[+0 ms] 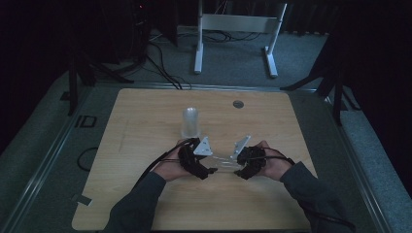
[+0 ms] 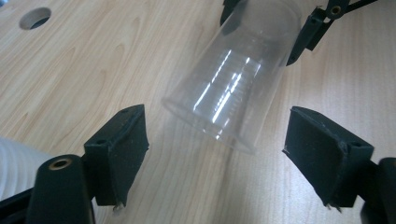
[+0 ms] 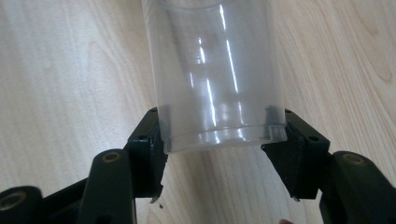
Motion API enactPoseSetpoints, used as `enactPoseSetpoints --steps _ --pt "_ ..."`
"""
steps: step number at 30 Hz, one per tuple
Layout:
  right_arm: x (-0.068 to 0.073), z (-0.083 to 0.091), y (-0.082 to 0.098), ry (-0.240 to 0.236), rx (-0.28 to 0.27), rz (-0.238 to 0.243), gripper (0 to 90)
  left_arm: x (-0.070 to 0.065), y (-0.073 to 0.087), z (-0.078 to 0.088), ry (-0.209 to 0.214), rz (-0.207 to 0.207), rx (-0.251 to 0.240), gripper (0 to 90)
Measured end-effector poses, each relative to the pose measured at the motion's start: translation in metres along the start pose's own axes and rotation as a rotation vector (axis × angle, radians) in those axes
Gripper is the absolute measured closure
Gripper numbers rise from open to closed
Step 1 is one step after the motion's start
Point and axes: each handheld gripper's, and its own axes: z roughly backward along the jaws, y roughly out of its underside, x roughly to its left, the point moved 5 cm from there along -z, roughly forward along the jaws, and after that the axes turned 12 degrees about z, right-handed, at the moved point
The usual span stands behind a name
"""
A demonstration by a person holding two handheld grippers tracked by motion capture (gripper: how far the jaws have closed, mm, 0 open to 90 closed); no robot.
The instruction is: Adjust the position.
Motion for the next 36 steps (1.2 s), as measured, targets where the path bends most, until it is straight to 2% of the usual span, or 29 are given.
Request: enactPoseSetpoints --steps 8,11,12,15,17,21,23,24,25,36 --pt "-0.007 -0.002 0.007 0.049 -0.032 -0.074 41.9 0.006 0.001 0.002 -0.017 0.033 -0.016 22.0" --pt "-0.007 -0.001 0.007 0.055 -0.04 -0.078 41.9 0.007 0.001 0.003 -0.028 0.05 -0.03 22.0" --pt "-0.008 -0.001 0.006 0.07 -0.061 -0.085 41.9 0.009 0.0 0.004 -0.035 0.072 -0.043 22.0" --pt "-0.007 0.0 0.005 0.078 -0.076 -0.093 41.9 0.011 0.0 0.006 -0.033 0.096 -0.053 22.1" --pt "-0.008 0.0 0.005 0.087 -0.089 -0.103 41.9 0.013 0.0 0.007 -0.038 0.097 -0.055 22.5" --pt "-0.008 0.0 0.005 0.098 -0.11 -0.111 41.9 0.017 -0.001 0.012 -0.034 0.133 -0.091 22.4" --pt "-0.008 0.0 0.005 0.1 -0.111 -0.115 41.9 0.017 -0.001 0.012 -0.034 0.133 -0.091 22.4" --pt "-0.008 0.0 0.005 0.1 -0.111 -0.115 41.9 0.02 -0.002 0.015 -0.032 0.156 -0.117 22.4" --pt "-0.009 0.001 0.005 0.109 -0.129 -0.122 41.9 0.021 -0.002 0.016 -0.033 0.162 -0.123 22.3" --pt "-0.01 0.001 0.007 0.138 -0.192 -0.163 41.9 0.027 -0.001 0.021 -0.041 0.183 -0.147 21.5"
